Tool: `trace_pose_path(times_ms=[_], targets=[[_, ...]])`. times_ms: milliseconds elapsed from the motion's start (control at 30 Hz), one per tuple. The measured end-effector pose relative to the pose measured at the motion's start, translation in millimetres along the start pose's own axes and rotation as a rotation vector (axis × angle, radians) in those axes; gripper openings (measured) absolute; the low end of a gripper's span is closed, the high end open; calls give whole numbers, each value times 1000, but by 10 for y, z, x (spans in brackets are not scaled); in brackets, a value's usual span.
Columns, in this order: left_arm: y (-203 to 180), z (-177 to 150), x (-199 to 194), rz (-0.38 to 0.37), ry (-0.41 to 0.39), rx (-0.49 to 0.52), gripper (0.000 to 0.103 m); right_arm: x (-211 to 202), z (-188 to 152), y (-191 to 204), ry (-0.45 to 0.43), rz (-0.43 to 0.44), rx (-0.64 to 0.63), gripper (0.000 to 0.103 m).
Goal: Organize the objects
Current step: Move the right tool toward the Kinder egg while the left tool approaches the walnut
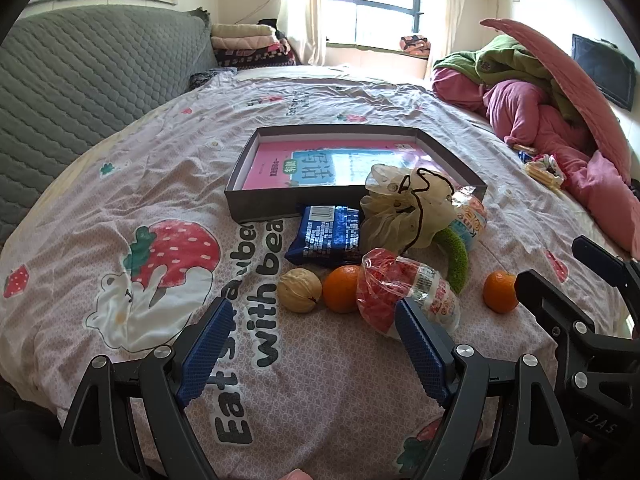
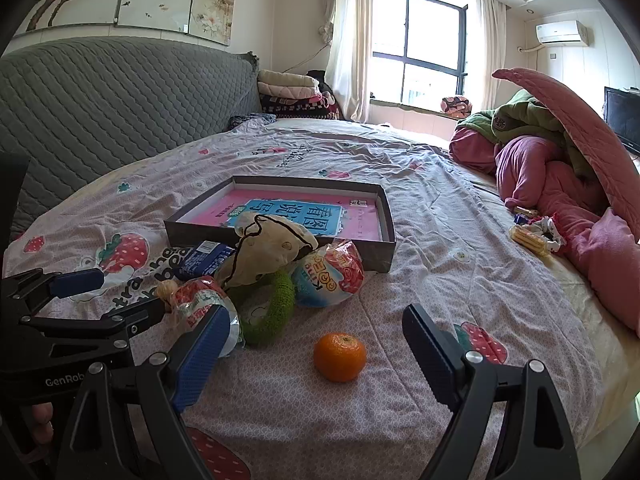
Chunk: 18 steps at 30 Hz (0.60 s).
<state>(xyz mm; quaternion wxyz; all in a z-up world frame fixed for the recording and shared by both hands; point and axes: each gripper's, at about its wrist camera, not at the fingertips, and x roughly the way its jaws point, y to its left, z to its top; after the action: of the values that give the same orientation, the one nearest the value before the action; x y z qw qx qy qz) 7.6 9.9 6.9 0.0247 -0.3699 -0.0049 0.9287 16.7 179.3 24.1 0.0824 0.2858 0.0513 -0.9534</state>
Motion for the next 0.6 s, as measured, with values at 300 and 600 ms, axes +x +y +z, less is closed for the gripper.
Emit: trace_pose_path(times_ms=[300,600], targets=[[78,-14,8,12,8,-6,84,-11,3,7,-3,2,-5,88],[209,-37,0,27,11,-22,84,-21,22,71,-15,8,-25,88]])
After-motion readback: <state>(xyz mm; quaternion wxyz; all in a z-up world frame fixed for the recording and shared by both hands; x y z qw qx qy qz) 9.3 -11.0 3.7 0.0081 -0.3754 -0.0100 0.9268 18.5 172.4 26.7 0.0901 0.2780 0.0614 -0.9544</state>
